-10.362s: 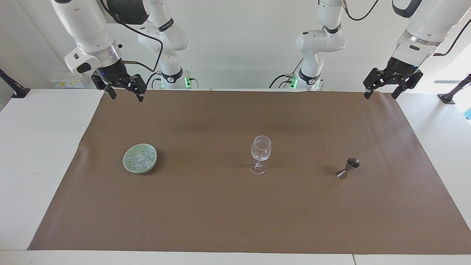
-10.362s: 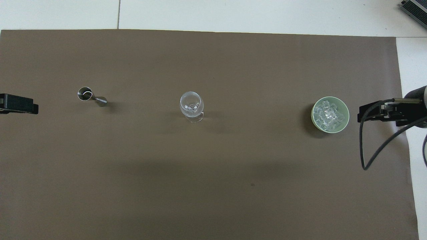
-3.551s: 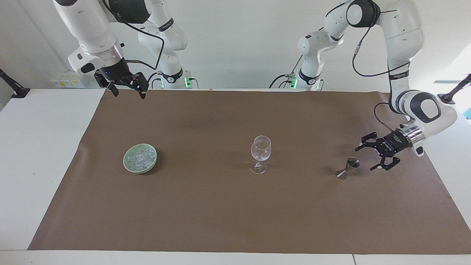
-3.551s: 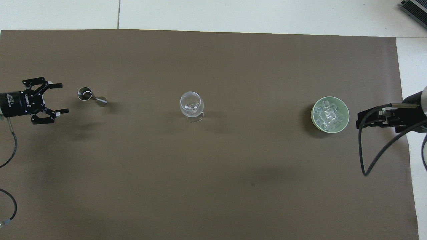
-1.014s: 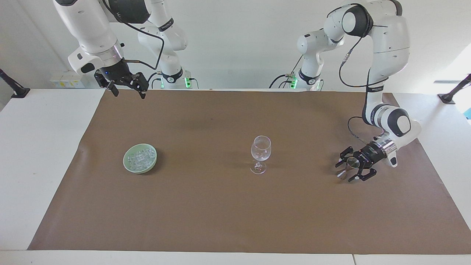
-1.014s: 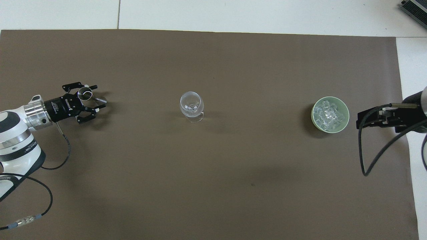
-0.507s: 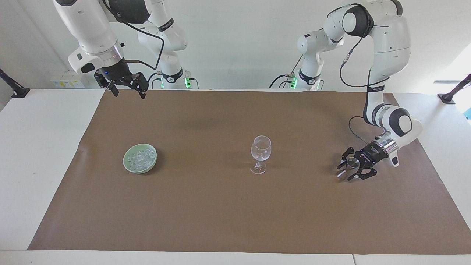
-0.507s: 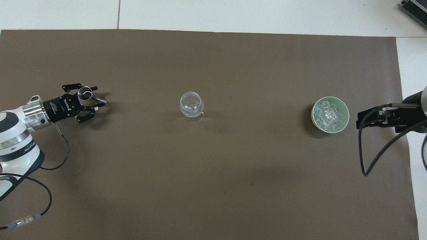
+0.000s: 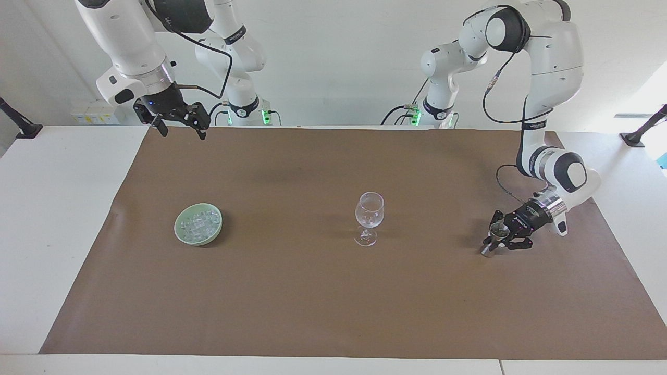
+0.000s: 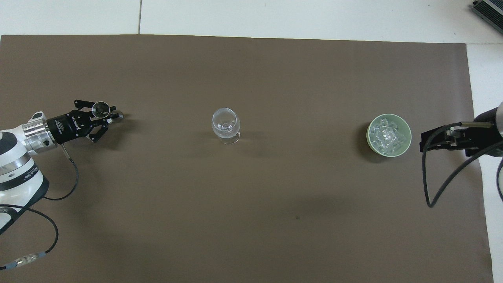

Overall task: Pour wine and add ice with both arms
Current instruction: 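Lift the jigger with the left gripper toward the wine glass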

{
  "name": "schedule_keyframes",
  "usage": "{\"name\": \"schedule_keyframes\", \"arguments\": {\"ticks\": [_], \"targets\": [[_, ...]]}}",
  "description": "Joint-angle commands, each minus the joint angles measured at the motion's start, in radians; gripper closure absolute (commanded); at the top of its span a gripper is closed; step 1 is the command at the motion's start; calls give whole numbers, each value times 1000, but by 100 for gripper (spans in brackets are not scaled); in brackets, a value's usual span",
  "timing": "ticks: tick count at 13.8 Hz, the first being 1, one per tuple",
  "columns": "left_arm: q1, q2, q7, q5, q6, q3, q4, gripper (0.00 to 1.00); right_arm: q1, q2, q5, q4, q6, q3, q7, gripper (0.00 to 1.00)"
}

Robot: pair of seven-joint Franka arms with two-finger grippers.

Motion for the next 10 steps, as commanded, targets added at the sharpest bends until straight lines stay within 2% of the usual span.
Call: {"name": "schedule_keyframes", "arguments": {"ticks": [1,7,10], "targets": [[13,12,14,-5,-26,4,14,100,0,-20,-8,-17,-6,0,-22,0],[10,0,3,-8,-25,1,14,100,0,-19,-8,-17,-6,0,-22,0],[-7,-32,-19,-11,-20,1,14,100,0,-19,-8,-17,-6,0,-22,0]]}}
